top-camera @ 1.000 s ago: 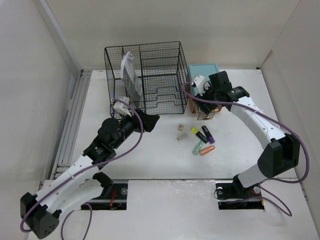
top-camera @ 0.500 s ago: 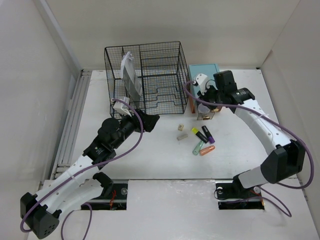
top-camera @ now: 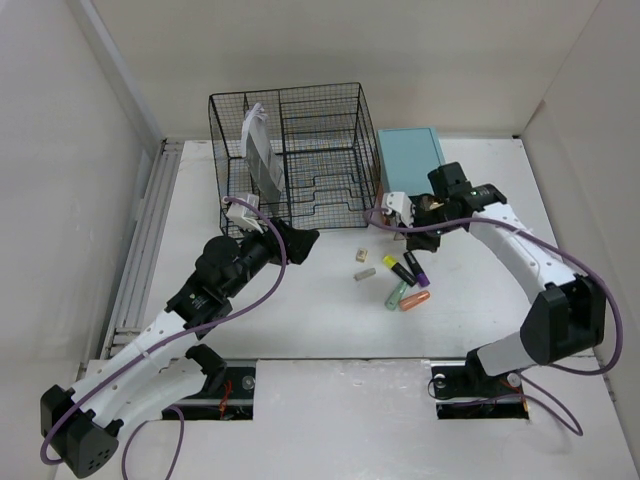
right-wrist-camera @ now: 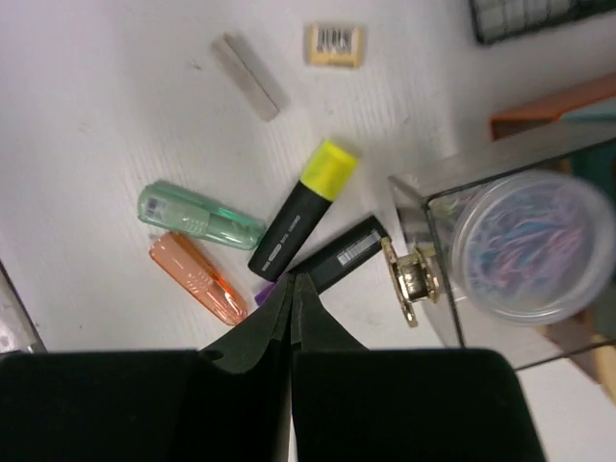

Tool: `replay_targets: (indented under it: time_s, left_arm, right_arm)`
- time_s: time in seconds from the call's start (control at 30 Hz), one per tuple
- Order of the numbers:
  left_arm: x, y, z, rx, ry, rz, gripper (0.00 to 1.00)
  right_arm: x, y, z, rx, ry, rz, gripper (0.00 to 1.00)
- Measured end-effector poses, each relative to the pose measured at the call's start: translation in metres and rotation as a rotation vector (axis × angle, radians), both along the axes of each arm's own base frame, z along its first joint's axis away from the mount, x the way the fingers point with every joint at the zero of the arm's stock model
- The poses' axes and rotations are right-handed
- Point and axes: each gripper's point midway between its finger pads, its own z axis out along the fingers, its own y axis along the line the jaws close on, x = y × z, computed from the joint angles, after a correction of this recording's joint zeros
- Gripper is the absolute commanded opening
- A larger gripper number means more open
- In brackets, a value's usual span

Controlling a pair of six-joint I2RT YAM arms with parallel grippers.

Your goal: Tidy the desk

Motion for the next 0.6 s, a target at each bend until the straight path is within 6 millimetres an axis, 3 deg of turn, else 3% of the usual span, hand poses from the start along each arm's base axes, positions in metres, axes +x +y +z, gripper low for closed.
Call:
replay_targets:
  time_s: [0.1, 0.2, 0.47, 0.6]
  left_arm:
    - [-0.001, 0.001, -0.001, -0.002, 0.0, 0.0, 0.74]
    - [-0.001, 0.001, -0.001, -0.005, 0.002, 0.0, 0.74]
    - [-0.002, 0.001, -0.002, -0.01, 0.006, 0.001, 0.74]
    - [-0.003, 0.001, -0.002, -0.014, 0.007, 0.0, 0.74]
  right_arm:
    - [0.003, -0.011, -0.029, -0.067, 0.02, -0.067, 0.0]
    - [0.02, -0.022, -0.045, -0.134, -0.019, -0.152, 0.0]
    - [0.091, -0.032, -0.056, -0.21, -0.221, -0.39, 0.0]
    - [0.116, -0.037, -0.059, -0.221, -0.282, -0.487, 0.0]
